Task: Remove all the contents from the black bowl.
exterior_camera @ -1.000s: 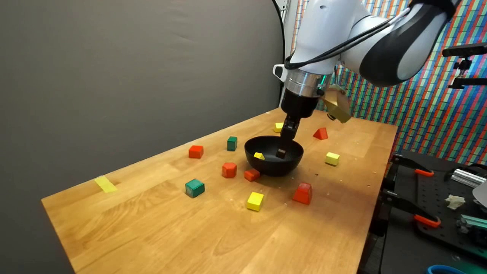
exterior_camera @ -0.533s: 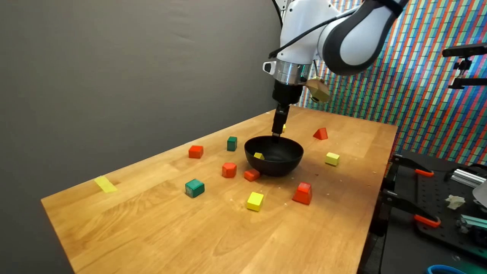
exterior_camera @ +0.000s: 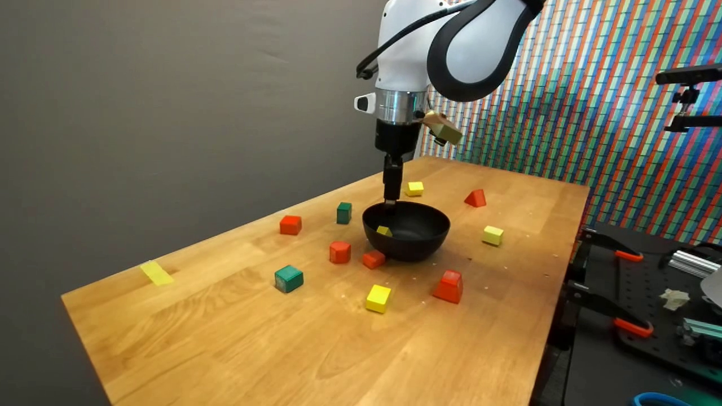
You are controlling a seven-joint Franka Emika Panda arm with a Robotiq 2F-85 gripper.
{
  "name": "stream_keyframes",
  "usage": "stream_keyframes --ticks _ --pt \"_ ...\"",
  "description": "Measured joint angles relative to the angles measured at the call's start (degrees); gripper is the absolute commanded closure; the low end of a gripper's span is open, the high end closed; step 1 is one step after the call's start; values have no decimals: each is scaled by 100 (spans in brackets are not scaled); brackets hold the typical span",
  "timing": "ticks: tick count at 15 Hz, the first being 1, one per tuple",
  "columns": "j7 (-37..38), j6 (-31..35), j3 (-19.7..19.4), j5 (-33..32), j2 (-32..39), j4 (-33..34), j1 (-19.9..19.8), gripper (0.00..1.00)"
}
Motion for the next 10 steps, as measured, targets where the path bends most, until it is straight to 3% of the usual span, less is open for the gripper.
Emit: stream_keyframes --ticks 5,10 --pt "58 -74 -297 -144 63 -52 499 0" --pt "567 172 -840 -940 456 -9 1037 0"
